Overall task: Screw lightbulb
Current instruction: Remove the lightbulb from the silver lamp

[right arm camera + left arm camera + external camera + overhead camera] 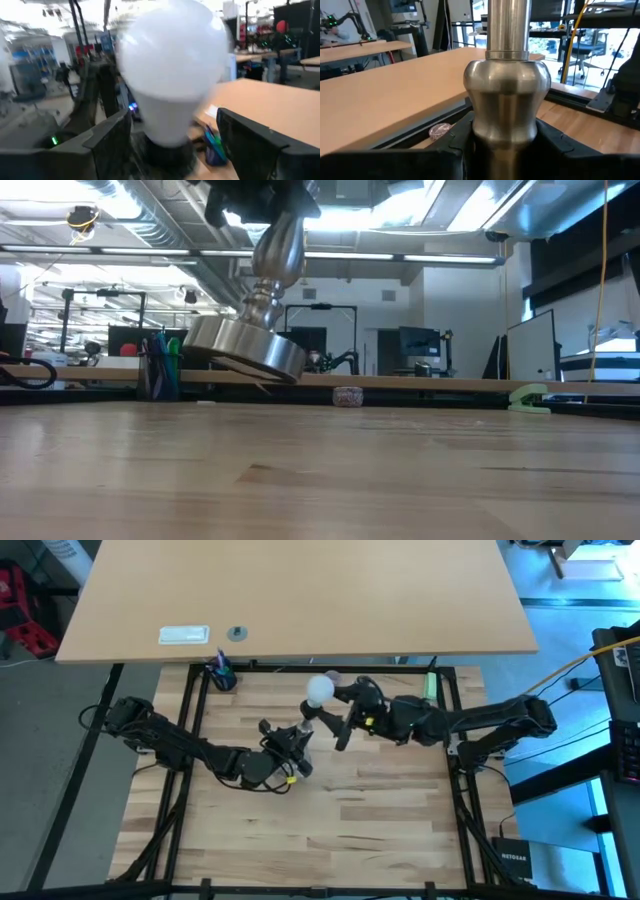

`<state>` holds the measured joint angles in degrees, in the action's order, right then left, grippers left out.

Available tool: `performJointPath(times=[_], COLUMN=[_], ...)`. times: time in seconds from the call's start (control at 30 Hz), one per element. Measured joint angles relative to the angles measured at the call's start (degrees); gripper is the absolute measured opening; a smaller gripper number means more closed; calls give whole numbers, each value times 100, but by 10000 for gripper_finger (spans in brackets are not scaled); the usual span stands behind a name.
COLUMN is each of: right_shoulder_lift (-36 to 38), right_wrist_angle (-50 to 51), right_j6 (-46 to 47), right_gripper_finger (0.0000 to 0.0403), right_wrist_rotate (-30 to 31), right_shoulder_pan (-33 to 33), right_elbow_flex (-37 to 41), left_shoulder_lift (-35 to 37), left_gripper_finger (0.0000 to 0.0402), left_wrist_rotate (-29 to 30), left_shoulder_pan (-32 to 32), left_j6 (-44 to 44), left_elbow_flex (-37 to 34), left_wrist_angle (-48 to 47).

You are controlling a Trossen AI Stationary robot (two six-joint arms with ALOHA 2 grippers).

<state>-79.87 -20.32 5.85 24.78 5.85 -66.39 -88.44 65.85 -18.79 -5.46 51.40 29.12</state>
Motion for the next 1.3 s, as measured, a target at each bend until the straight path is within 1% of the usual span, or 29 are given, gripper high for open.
performJointPath(times=[0.03, 0.13, 0.3, 0.43, 0.6, 0.8, 0.9, 0.97, 1.0, 1.07, 1.13, 1.2, 1.27, 1.3], right_shoulder_lift=[-60, -120, -132, -201, -248, -233, -165, -37, 48, 185, 297, 352, 353, 350], right_wrist_angle=[-235, -519, -478, -533, -713, -699, -664, -483, -370, -145, 36, 21, -101, -157], right_j6=[0, -23, -140, -163, -416, -590, -630, -653, -672, -701, -792, -849, -854, -853], right_gripper_finger=[293, 288, 275, 258, 222, 154, 153, 153, 153, 153, 153, 153, 153, 152], right_wrist_rotate=[-71, -147, -190, -241, -515, -646, -922, -1360, -1667, -2554, -3769, -4908, -5832, -6164], right_shoulder_pan=[0, -37, -37, -74, -79, -99, -101, -100, -99, -99, -101, -98, -98, -101], right_elbow_flex=[0, -2, -2, -4, -4, -7, -4, -2, -2, -2, -2, -2, -2, -2], left_shoulder_lift=[0, -2, -2, -2, -4, -7, -6, 0, 16, 89, 168, 261, 275, 270], left_gripper_finger=[119, 119, 119, 119, 119, 119, 119, 119, 119, 119, 119, 119, 119, 119], left_wrist_rotate=[1, -7, -24, -84, -175, -195, -362, -782, -1096, -1947, -3142, -4608, -5976, -6582], left_shoulder_pan=[0, -2, -7, -2, -4, -29, -35, -35, -35, -35, -12, 65, 207, 285], left_j6=[7, -1, -1, 0, 135, 255, 482, 650, 751, 888, 1003, 962, 584, 344], left_elbow_flex=[0, 0, 0, 0, 0, 0, 0, 3, 5, 7, 7, 7, 7, 7], left_wrist_angle=[-13, -38, -20, -17, -14, -11, 49, 120, 136, 88, 54, 42, 153, 258])
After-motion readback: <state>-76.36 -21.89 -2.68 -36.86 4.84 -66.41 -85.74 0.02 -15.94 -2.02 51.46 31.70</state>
